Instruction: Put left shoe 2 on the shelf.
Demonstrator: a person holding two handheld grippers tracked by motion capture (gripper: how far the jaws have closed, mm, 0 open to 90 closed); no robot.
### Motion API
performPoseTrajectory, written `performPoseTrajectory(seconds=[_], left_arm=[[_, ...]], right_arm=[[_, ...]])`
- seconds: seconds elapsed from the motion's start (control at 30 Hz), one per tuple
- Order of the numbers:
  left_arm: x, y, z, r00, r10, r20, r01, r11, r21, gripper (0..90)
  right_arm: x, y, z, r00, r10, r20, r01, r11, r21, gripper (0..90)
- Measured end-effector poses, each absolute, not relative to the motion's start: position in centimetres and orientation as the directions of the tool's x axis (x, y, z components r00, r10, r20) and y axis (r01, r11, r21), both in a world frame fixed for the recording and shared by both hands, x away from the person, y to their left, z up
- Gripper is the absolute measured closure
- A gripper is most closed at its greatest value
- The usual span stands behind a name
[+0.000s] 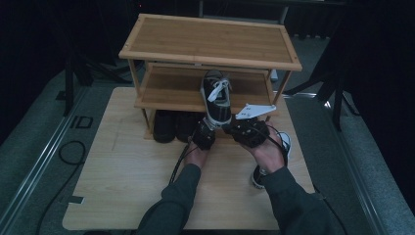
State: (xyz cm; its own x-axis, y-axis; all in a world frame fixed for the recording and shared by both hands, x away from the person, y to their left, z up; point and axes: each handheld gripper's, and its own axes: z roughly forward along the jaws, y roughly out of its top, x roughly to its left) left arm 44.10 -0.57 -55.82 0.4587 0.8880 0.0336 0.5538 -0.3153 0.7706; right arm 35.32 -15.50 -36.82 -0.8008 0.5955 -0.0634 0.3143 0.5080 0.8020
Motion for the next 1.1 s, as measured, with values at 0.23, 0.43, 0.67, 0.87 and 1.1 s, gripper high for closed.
performPoseTrajectory(seconds=[0.23, 0.43, 0.67, 0.87, 1.1], left_arm=[[44.1, -0.6, -55.8, 0.454, 0.89, 0.031, 0.554, -0.31, 0.773, 90.0], [44.1, -0.6, -55.8, 0.457, 0.889, 0.035, 0.556, -0.316, 0.769, 90.0], [44.1, -0.6, -55.8, 0.46, 0.887, 0.042, 0.553, -0.323, 0.768, 90.0], [44.1, -0.6, -55.8, 0.459, 0.888, 0.039, 0.551, -0.319, 0.771, 90.0], [44.1, -0.6, -55.8, 0.458, 0.888, 0.042, 0.55, -0.32, 0.771, 90.0]], right_arm=[[36.0, -15.0, -36.9, -0.803, 0.594, -0.05, 0.324, 0.505, 0.8, 90.0], [36.3, -14.6, -37.0, -0.799, 0.597, -0.071, 0.312, 0.512, 0.801, 90.0], [36.7, -14.2, -36.9, -0.804, 0.591, -0.069, 0.31, 0.515, 0.799, 90.0], [37.0, -13.9, -37.1, -0.808, 0.586, -0.061, 0.309, 0.51, 0.802, 90.0], [37.2, -13.8, -37.0, -0.801, 0.594, -0.074, 0.307, 0.514, 0.801, 90.0]])
